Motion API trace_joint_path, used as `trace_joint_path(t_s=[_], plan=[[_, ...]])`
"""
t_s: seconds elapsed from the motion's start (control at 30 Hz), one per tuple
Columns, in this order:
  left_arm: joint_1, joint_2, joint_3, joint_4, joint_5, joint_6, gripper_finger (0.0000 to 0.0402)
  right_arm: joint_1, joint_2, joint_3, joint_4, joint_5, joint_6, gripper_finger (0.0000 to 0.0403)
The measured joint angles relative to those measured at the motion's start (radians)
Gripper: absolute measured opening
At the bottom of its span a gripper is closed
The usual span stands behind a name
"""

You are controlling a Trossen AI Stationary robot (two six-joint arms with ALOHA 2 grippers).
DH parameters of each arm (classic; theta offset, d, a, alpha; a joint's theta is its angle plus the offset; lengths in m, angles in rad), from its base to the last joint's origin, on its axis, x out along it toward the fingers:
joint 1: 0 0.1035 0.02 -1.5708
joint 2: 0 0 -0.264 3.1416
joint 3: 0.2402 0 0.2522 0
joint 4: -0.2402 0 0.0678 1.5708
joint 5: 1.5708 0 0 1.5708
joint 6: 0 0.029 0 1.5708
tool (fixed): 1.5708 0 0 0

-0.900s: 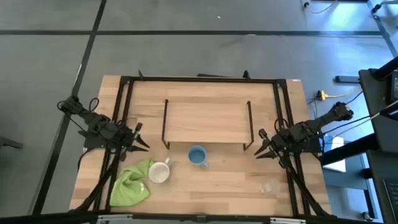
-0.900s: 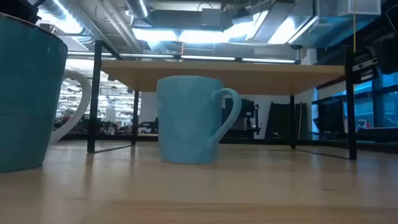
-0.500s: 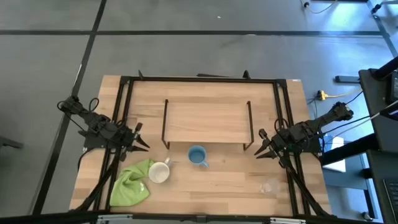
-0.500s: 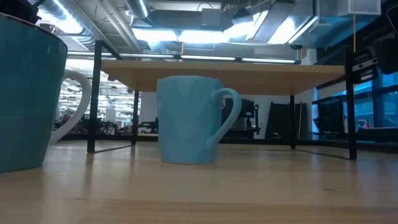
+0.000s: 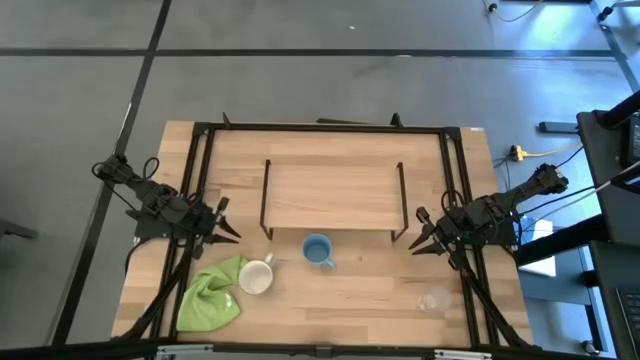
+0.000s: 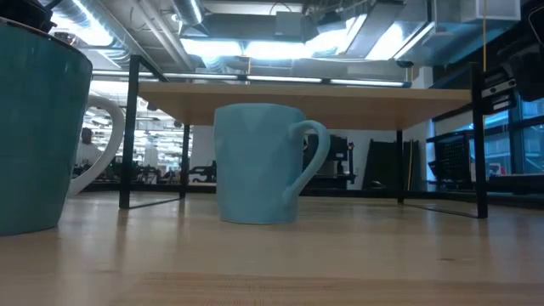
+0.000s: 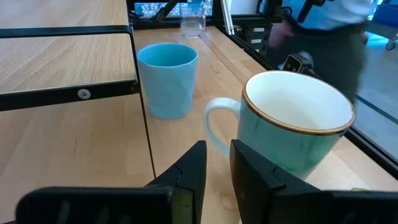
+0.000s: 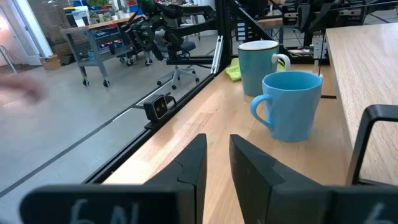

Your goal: Stack small to large cups/mugs on shelf

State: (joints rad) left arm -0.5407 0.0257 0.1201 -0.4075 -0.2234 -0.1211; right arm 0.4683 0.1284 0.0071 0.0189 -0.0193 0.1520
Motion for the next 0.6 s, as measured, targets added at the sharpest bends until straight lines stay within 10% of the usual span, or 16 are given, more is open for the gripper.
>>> trace_joint_path(t_s=[0.37,0.6], plan=[[0.0,0.0,0.0,0.0,0.0,0.0,0.0066,0.0,0.0,0.0,0.0,0.0,-0.001,0.0072],[0.004,-0.001,0.002,0.013,-0.092,0.267,0.0066,0.0,0.0,0.0,0.0,0.0,0.0,0.0072]])
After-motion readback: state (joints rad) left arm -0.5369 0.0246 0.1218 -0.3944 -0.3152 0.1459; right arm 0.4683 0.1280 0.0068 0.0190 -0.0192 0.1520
